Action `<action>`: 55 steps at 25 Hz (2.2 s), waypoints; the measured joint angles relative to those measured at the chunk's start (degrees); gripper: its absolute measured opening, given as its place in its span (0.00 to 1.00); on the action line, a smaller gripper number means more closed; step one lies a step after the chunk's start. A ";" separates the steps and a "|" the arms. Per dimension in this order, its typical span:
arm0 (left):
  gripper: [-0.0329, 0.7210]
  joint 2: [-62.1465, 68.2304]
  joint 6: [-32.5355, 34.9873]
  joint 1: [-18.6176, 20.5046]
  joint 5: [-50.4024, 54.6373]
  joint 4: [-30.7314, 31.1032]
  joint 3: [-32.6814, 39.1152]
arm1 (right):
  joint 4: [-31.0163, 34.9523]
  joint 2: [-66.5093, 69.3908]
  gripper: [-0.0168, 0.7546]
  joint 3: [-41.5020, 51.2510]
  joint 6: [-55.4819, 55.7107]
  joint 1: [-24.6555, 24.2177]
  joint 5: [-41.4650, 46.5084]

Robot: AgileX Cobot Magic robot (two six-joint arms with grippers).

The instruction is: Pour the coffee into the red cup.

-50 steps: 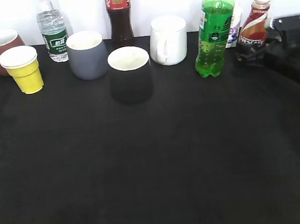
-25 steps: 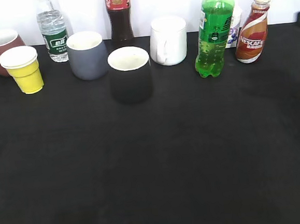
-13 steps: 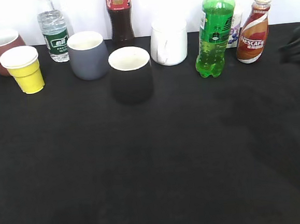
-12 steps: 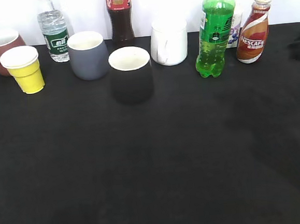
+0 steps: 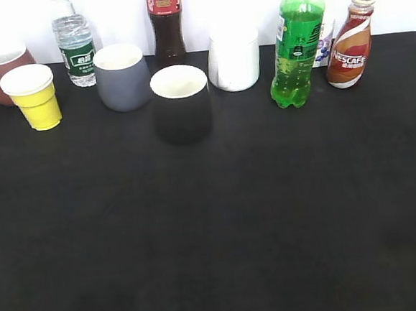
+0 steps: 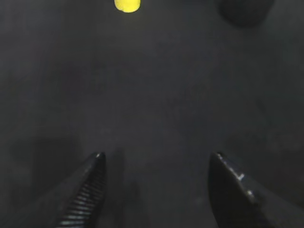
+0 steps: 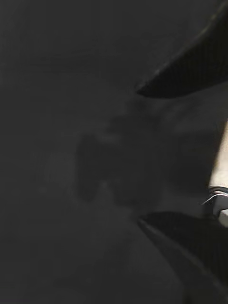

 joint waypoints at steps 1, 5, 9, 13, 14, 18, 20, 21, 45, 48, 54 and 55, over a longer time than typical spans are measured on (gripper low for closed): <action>0.72 -0.72 0.37 0.00 0.00 0.00 2.02 | 0.16 -2.73 0.78 3.00 -0.74 0.00 0.28; 0.72 -1.56 0.86 0.00 -0.01 0.11 5.26 | 2.67 -8.32 0.78 7.69 -1.74 0.00 -1.17; 0.72 -1.56 0.86 0.00 -3.42 2.14 5.79 | 2.79 -8.33 0.78 7.69 -1.79 0.00 -1.52; 0.72 -1.56 0.86 0.00 -8.30 2.93 8.21 | 2.79 -8.38 0.78 7.69 -1.79 0.00 -1.69; 0.72 -1.56 0.86 0.00 -8.57 2.93 8.28 | 2.85 -8.38 0.78 7.69 -1.79 0.00 -1.90; 0.72 -1.56 0.86 0.00 -8.63 2.93 8.28 | 2.85 -8.38 0.78 7.69 -1.79 0.00 -2.06; 0.72 -1.56 0.86 0.00 -8.63 2.93 8.28 | 2.85 -8.38 0.78 7.69 -1.79 0.00 -2.12; 0.72 -1.56 0.86 0.00 -8.63 2.93 8.28 | 2.85 -8.38 0.78 7.69 -1.79 0.00 -2.12; 0.64 -13.51 0.86 9.48 -8.64 2.93 8.45 | 2.97 -27.33 0.78 7.74 -1.79 -22.25 -2.24; 0.64 -13.51 0.86 9.48 -8.64 2.93 8.45 | 2.97 -27.33 0.78 7.74 -1.79 -22.25 -2.24; 0.64 -13.51 0.86 9.48 -8.64 2.93 8.45 | 2.97 -27.33 0.78 7.74 -1.79 -22.25 -2.24; 0.64 -13.51 0.86 9.48 -8.64 2.93 8.45 | 2.97 -27.33 0.78 7.74 -1.79 -22.25 -2.24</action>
